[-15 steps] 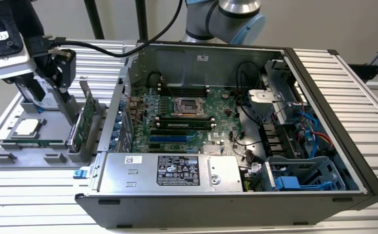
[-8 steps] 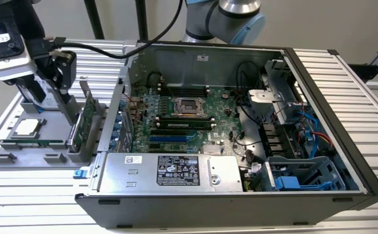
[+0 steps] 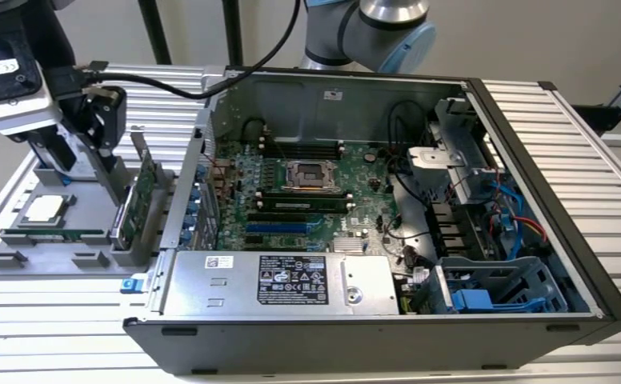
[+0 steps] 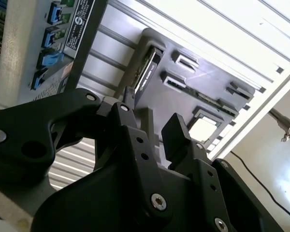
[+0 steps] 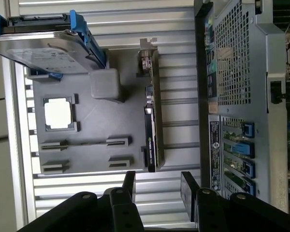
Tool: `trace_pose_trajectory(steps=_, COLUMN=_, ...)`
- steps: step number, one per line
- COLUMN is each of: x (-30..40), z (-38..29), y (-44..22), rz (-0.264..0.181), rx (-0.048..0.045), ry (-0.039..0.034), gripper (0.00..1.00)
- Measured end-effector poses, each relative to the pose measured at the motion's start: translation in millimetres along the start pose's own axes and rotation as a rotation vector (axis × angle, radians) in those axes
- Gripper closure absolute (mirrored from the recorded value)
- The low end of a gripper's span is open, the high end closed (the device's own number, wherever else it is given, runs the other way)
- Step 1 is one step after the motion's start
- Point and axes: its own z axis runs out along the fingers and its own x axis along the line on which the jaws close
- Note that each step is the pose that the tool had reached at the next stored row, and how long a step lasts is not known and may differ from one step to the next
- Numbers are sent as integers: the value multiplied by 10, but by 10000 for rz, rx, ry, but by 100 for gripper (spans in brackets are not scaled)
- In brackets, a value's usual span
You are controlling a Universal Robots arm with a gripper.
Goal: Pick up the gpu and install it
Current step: 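Pick up the gpu and move the gpu toward the slot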
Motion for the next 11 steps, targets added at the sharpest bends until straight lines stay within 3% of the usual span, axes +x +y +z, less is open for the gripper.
trace_pose_trajectory(steps=11, x=1, z=54, y=-1, rz=-2, rx=66, ry=-4, gripper=0)
